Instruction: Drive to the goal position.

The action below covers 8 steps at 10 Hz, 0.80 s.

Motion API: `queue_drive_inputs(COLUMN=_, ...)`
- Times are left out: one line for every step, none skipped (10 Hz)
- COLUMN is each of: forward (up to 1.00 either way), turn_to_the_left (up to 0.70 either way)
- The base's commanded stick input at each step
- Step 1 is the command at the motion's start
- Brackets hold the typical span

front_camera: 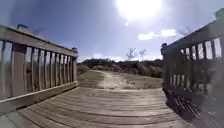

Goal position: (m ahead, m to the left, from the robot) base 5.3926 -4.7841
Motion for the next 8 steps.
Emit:
queue_drive_inputs(forward=0.7, turn_to_the_left=0.0)
queue_drive_inputs(forward=0.7, turn_to_the_left=0.0)
queue_drive_inputs(forward=0.7, turn_to_the_left=0.0)
queue_drive_inputs(forward=0.7, turn_to_the_left=0.0)
queue_drive_inputs(forward=0.7, turn_to_the_left=0.0)
queue_drive_inputs(forward=0.7, turn_to_the_left=0.0)
queue_drive_inputs(forward=0.7, turn_to_the_left=-0.28)
queue_drive_inputs(forward=0.7, turn_to_the_left=-0.21)
